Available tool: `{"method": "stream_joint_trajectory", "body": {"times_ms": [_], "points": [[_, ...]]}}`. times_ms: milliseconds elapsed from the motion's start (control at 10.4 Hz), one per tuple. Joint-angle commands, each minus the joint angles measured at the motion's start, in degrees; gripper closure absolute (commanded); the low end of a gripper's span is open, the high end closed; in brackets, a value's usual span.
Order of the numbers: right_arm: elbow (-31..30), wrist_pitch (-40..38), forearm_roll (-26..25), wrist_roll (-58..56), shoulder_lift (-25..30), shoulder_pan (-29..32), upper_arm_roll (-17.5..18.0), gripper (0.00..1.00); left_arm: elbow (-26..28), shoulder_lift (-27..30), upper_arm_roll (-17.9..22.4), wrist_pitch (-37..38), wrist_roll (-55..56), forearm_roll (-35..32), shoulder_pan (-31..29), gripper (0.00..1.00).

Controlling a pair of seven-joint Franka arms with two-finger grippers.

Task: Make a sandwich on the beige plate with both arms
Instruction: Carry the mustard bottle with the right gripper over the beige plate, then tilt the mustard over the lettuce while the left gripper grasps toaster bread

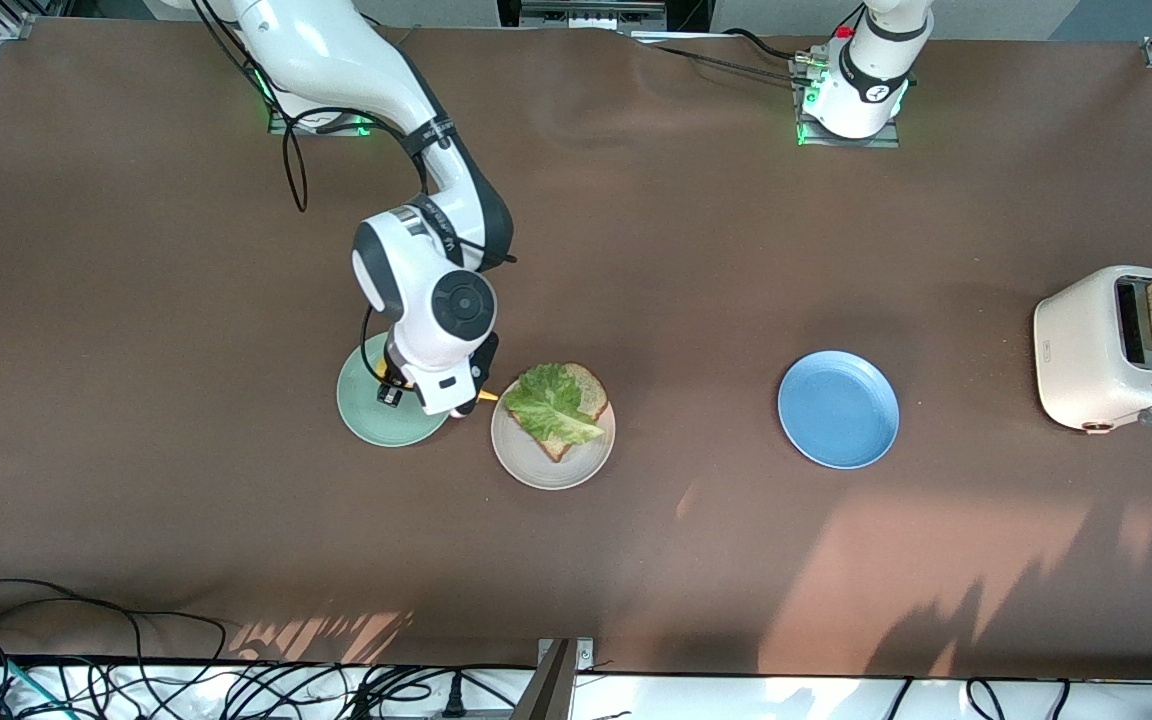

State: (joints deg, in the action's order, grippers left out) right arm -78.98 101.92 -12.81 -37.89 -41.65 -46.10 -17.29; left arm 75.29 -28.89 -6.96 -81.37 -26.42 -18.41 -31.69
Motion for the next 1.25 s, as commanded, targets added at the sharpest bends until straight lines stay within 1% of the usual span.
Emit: {"method": "stream_joint_trajectory", "body": {"times_ms": [0,193,386,483,579,676,869,1062,1158], "points": [[4.3,-2.4,-1.2,0.8,-3.3,-3.9,-3.5,1.0,1.2,-1.6,-0.8,-0.4,-1.3,-3.3,0.0,0.02],[8.7,-6.0,-1.3,0.9,-6.9,-6.3,-6.0,1.0,1.2,-3.4,-0.8,-0.5,-1.3,-3.4,0.0,0.02],[9.5,-6.6,-1.8,0.8,-7.5,-6.8,-6.2,1.0,1.0,-5.0,-0.8,-1.8,-1.3,-3.5,0.1,0.02],[9.5,-7.2,-2.7,0.8,-8.6,-7.6,-6.6,1.0,0.9,-5.6,-0.8,-1.9,-1.3,-4.5,0.1,0.05],[10.8,-8.0,-2.9,0.9,-10.3,-8.6,-6.8,1.0,1.0,-6.2,-0.8,-2.0,-1.3,-6.0,0.1,0.11],[12.6,-9.3,-2.9,0.9,-11.8,-9.1,-7.6,1.0,1.0,-6.4,-0.8,-2.0,-1.3,-6.2,0.2,0.21],[15.8,-10.9,-2.9,0.8,-14.1,-9.8,-8.2,1.0,1.0,-6.6,-0.8,-2.0,-1.3,-6.2,0.1,0.55],[15.9,-11.0,-2.8,0.5,-13.9,-9.6,-8.2,1.0,0.7,-6.6,-0.8,-2.0,-1.3,-6.3,0.2,0.9],[15.9,-11.0,-2.8,0.5,-13.8,-9.5,-8.1,1.0,0.6,-6.6,-0.8,-1.9,-1.2,-6.3,0.3,1.0]]}}
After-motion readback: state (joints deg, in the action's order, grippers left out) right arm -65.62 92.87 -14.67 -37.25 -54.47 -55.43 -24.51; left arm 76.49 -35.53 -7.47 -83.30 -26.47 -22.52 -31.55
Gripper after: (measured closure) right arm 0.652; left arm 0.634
